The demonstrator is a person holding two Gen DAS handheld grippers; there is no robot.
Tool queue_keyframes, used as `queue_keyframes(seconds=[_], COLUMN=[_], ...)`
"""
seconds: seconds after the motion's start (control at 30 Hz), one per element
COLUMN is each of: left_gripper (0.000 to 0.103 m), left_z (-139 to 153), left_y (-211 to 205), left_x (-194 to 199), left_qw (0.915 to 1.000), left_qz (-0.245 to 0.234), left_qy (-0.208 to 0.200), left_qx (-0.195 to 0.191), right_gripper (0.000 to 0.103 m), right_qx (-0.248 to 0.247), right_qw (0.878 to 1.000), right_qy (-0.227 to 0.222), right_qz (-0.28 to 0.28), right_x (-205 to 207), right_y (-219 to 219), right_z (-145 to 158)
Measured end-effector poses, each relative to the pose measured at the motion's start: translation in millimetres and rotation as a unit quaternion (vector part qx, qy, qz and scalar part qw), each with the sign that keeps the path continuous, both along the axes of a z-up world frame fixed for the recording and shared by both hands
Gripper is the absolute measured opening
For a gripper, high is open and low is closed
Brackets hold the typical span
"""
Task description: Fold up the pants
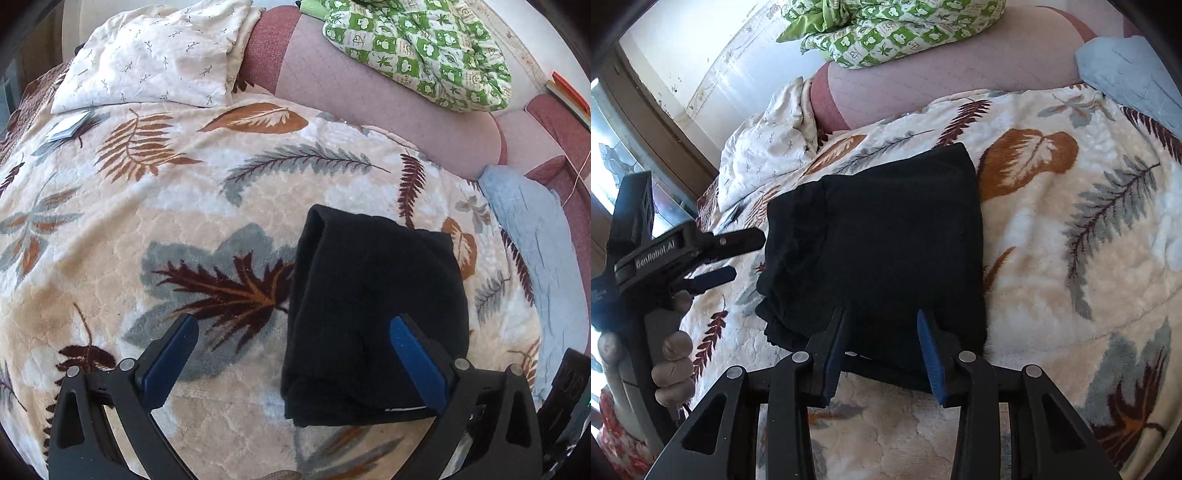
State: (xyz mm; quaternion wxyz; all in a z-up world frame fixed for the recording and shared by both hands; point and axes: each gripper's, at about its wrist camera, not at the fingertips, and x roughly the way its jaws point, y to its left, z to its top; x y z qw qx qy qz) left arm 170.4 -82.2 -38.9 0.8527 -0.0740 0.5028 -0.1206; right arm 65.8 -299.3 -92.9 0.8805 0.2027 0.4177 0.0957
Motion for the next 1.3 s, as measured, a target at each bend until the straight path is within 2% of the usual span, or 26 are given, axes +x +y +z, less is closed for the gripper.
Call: queue_keyframes(seconds=[0.07, 0.13, 0.2, 0.37, 0.5, 0.6, 0.7, 0.97, 1.3], left_gripper=[0.103, 0.103, 0.103, 0.103, 0.103, 0.103, 0.103, 0.103, 0.103], left_z=[3.5, 10.7, 20.1, 37.0, 39.3, 41.0, 40.7, 37.0, 29.3], left_y=[6.1, 11.2, 13.9, 7.3, 5.2, 10.2, 15.2, 18.7, 15.8], left_x=[-8.7, -21.8, -41.1, -97.7, -130.9, -144.3, -148.3, -151.6, -147.6], left_qw=[1.0, 0.9996, 0.9979, 0.9867, 0.9825, 0.9841, 0.9859, 0.9886, 0.9899], left_qz=[0.003, 0.006, 0.008, -0.002, -0.001, 0.004, 0.011, 0.019, 0.013], left_qy=[-0.007, -0.022, -0.047, -0.115, -0.125, -0.121, -0.113, -0.097, -0.083], left_qx=[0.006, 0.019, 0.044, 0.115, 0.138, 0.13, 0.123, 0.114, 0.114], right_gripper=[0.044, 0.052, 0.067, 0.08, 0.081, 0.081, 0.081, 0.083, 0.084], right_qx=[0.012, 0.02, -0.004, -0.085, -0.129, -0.144, -0.14, -0.141, -0.144], right_qw=[1.0, 1.0, 0.999, 0.994, 0.989, 0.988, 0.988, 0.988, 0.988], right_qy=[-0.003, -0.012, -0.027, -0.044, -0.031, -0.017, -0.004, -0.016, -0.012], right_qz=[-0.001, -0.01, -0.028, -0.044, -0.058, -0.059, -0.059, -0.062, -0.053], right_x=[-2.1, -11.0, -24.7, -64.8, -88.7, -94.9, -95.3, -105.0, -100.4], right_y=[-2.5, -3.6, 0.8, 30.3, 50.7, 58.6, 59.1, 65.2, 72.8], right_z=[8.2, 20.3, 35.3, 50.2, 38.6, 29.0, 26.0, 34.3, 30.2])
